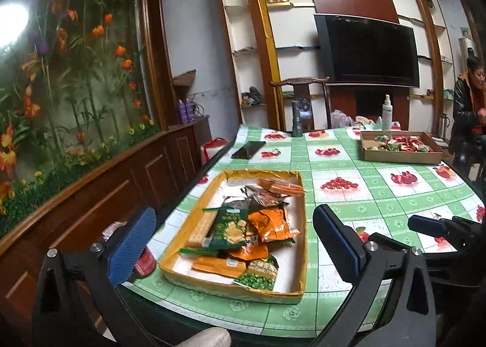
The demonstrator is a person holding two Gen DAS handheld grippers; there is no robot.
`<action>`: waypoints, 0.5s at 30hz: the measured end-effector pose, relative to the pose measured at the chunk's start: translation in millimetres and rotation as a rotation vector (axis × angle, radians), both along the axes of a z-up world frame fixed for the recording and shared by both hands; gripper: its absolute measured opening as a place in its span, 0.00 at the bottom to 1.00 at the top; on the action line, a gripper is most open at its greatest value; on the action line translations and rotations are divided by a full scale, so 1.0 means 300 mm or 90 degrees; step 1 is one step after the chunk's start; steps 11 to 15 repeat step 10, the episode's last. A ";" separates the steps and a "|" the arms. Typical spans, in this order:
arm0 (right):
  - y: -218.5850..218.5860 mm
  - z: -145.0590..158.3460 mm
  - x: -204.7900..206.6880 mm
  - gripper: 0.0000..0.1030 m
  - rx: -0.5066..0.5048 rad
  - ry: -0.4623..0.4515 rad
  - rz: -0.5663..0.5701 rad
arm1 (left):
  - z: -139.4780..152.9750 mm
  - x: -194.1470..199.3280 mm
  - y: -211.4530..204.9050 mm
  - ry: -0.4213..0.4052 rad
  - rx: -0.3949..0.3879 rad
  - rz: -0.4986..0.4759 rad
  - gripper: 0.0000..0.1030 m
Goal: Organize snacks
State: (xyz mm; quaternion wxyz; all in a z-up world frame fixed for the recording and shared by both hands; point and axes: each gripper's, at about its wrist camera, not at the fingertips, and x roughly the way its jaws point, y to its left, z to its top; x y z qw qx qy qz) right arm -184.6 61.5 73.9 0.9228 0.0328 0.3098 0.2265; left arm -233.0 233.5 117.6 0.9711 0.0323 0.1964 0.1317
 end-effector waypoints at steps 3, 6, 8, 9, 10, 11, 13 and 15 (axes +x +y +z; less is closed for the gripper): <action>-0.010 0.000 -0.005 0.78 0.002 0.001 0.002 | -0.002 0.016 0.015 0.031 -0.053 -0.027 1.00; -0.022 0.001 -0.009 0.78 0.006 -0.001 0.006 | 0.001 0.034 0.009 0.049 -0.092 -0.052 1.00; -0.036 0.002 -0.007 0.79 0.013 0.006 0.011 | 0.010 0.045 -0.013 0.060 -0.105 -0.076 1.00; -0.051 0.003 -0.001 0.79 0.023 0.015 0.012 | 0.012 0.053 -0.031 0.067 -0.103 -0.081 1.00; -0.063 0.006 0.004 0.79 0.028 0.020 0.008 | 0.012 0.063 -0.048 0.072 -0.100 -0.087 1.00; -0.063 0.006 0.004 0.79 0.028 0.020 0.008 | 0.012 0.063 -0.048 0.072 -0.100 -0.087 1.00; -0.063 0.006 0.004 0.79 0.028 0.020 0.008 | 0.012 0.063 -0.048 0.072 -0.100 -0.087 1.00; -0.063 0.006 0.004 0.79 0.028 0.020 0.008 | 0.012 0.063 -0.048 0.072 -0.100 -0.087 1.00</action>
